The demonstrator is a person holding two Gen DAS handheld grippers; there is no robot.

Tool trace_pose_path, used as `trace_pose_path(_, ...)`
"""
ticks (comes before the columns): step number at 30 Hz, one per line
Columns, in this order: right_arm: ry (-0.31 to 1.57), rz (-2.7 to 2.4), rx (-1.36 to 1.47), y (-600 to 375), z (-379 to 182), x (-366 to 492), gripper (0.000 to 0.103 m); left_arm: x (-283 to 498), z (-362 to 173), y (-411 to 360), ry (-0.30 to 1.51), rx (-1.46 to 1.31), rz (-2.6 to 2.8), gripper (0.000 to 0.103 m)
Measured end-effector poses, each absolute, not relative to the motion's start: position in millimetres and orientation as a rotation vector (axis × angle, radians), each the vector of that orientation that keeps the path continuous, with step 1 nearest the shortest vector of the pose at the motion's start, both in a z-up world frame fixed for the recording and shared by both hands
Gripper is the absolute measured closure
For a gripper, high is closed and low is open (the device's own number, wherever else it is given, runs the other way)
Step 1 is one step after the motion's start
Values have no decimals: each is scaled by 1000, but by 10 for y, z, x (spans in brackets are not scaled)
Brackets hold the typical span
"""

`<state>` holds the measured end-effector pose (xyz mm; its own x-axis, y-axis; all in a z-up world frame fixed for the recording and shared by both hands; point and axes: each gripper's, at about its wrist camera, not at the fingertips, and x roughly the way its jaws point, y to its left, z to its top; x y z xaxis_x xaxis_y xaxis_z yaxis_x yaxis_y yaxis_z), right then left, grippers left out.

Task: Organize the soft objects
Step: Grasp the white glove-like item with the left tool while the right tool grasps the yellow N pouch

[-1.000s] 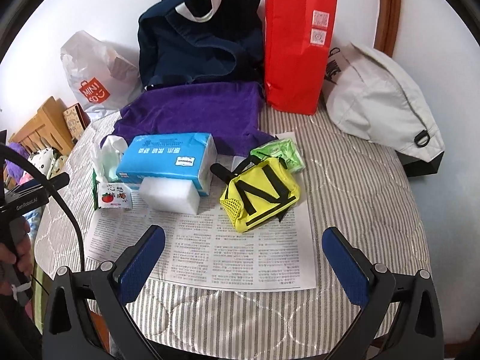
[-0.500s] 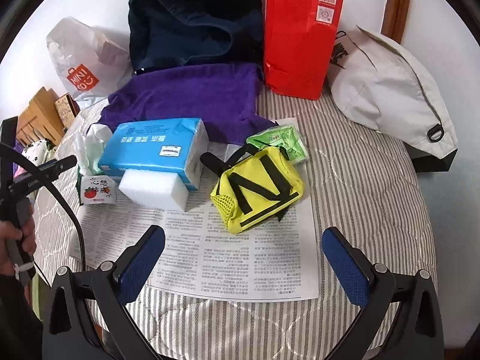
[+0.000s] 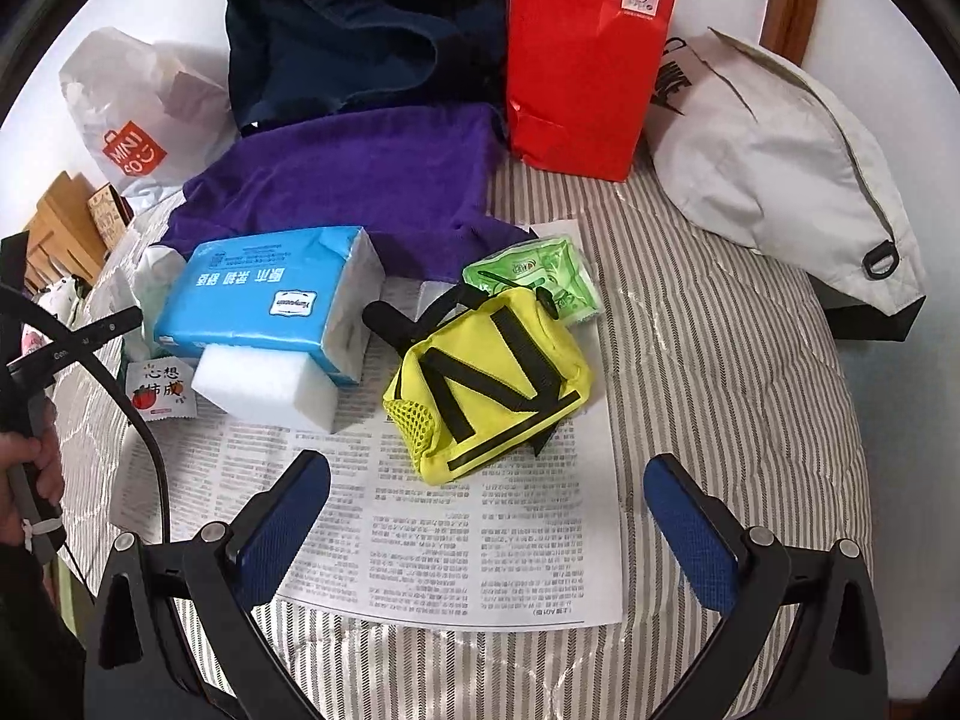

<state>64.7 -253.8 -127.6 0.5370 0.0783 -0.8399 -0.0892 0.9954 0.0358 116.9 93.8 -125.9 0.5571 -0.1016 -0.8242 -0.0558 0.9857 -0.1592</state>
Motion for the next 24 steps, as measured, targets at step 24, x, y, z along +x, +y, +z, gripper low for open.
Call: trace_pose_path(24,984,139,25,-2741,-1311,820,0,986,-801,910,893,-202,-69,92)
